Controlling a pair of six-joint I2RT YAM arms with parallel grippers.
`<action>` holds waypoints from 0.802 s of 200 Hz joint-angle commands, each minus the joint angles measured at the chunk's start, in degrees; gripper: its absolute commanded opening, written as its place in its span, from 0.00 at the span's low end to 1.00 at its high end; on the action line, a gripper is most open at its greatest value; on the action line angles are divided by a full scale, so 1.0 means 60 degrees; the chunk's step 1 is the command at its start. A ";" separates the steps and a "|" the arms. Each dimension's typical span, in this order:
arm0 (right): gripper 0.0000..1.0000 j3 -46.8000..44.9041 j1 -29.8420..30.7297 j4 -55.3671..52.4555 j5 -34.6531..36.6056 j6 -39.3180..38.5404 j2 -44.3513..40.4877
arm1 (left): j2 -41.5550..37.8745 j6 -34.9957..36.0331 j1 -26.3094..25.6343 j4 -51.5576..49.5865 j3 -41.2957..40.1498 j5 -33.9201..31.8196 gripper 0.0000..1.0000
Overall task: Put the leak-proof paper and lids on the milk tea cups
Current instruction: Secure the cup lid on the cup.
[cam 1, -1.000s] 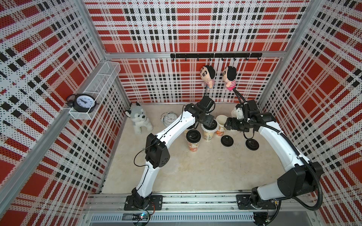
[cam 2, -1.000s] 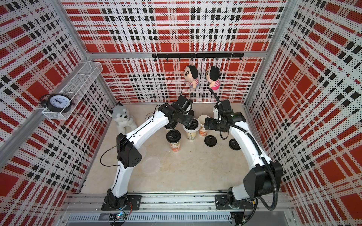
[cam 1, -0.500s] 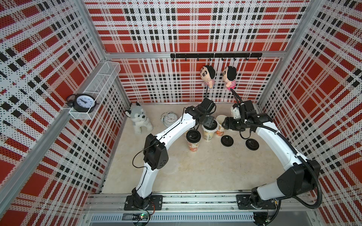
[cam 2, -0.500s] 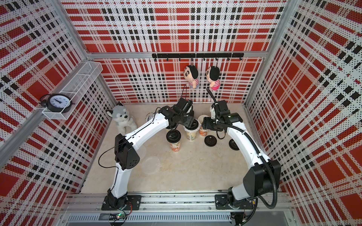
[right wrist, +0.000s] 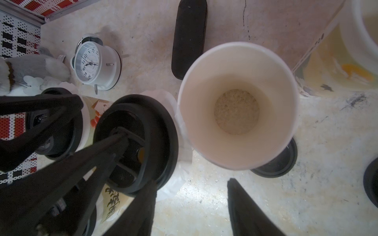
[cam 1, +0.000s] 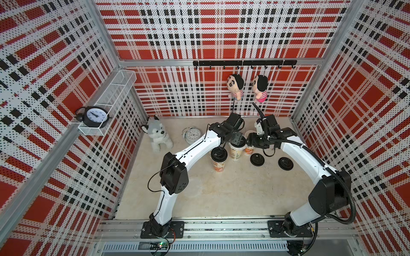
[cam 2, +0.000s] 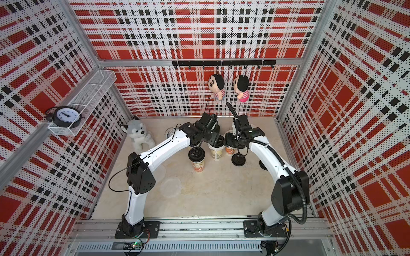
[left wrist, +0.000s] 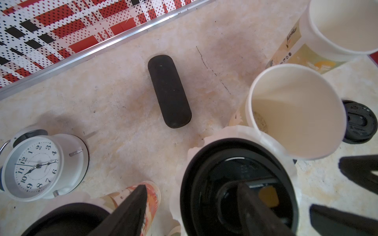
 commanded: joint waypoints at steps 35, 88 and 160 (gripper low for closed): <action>0.57 0.0116 0.0156 0.0280 0.0155 0.0250 0.0422 | 0.0065 0.0098 -0.0110 -0.1026 -0.0781 -0.0010 0.73; 0.56 -0.0127 0.0348 0.0236 0.0420 0.0446 0.0602 | -0.0030 0.0087 -0.0096 -0.0886 -0.1076 0.0081 0.73; 0.55 -0.1463 0.0537 0.0299 0.0820 0.1243 -0.0029 | -0.0114 0.0092 -0.0096 -0.0776 -0.1212 0.0142 0.73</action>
